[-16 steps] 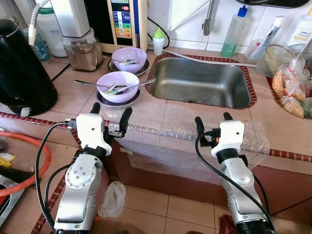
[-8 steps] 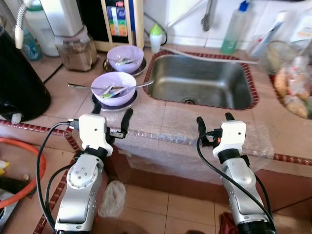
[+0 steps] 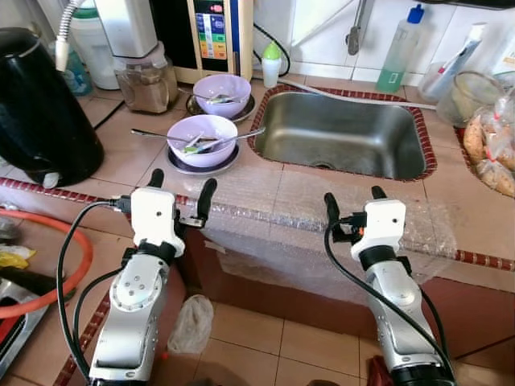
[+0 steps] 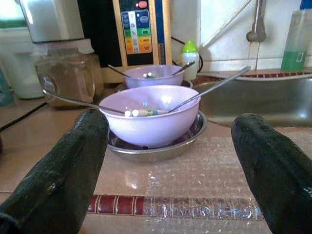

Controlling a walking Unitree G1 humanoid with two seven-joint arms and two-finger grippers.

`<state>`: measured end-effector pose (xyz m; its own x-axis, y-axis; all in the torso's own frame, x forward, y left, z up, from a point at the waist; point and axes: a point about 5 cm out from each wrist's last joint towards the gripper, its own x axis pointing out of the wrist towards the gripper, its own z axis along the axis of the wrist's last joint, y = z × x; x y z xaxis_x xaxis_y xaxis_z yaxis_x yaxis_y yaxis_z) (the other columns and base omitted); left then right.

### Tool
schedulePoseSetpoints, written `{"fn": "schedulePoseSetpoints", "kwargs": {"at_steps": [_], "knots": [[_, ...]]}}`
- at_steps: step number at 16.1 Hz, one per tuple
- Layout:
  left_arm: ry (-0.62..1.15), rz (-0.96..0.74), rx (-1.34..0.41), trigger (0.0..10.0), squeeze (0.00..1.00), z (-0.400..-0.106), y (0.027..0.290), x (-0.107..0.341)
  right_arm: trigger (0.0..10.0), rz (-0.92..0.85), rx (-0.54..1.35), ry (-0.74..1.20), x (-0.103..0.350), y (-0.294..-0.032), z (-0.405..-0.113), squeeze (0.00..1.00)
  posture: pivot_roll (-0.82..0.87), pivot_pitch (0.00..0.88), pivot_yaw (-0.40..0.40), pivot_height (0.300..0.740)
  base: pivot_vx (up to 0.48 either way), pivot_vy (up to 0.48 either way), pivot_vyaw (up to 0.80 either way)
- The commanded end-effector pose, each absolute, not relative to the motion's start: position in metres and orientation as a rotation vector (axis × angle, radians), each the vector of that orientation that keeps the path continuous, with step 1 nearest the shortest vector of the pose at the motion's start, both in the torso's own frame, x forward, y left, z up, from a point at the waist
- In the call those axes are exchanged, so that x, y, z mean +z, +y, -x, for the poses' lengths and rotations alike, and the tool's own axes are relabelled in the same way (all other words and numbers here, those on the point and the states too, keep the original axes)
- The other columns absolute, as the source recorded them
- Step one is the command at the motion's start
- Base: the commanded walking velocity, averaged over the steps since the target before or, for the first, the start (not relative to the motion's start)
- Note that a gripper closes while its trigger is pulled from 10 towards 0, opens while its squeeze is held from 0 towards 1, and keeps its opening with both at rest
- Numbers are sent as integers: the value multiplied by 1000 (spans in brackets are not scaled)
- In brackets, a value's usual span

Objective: Kitchen organization

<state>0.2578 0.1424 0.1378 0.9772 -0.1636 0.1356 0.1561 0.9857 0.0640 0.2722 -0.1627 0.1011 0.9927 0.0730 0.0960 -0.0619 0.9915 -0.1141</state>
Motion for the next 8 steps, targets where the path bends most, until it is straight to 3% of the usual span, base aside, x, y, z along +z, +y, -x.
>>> {"fn": "schedulePoseSetpoints", "kwargs": {"at_steps": [1, 4, 8], "knots": [[-162, -61, -168, 10000, 0, -262, 141, 145, 10000, 104, 58, -116, 107, -163, -276, 0, -9, 29, 37, 740, 0, 0, 0], [-171, -63, -170, 10000, 0, -264, 142, 146, 10000, 100, 55, -116, 106, -163, -276, 0, -6, 12, 41, 740, 0, -327, 0], [-170, -62, -181, 10000, 0, -264, 140, 145, 10000, 101, 60, -116, 104, -160, -275, 0, -8, 0, 42, 740, 0, -480, 0]]}}
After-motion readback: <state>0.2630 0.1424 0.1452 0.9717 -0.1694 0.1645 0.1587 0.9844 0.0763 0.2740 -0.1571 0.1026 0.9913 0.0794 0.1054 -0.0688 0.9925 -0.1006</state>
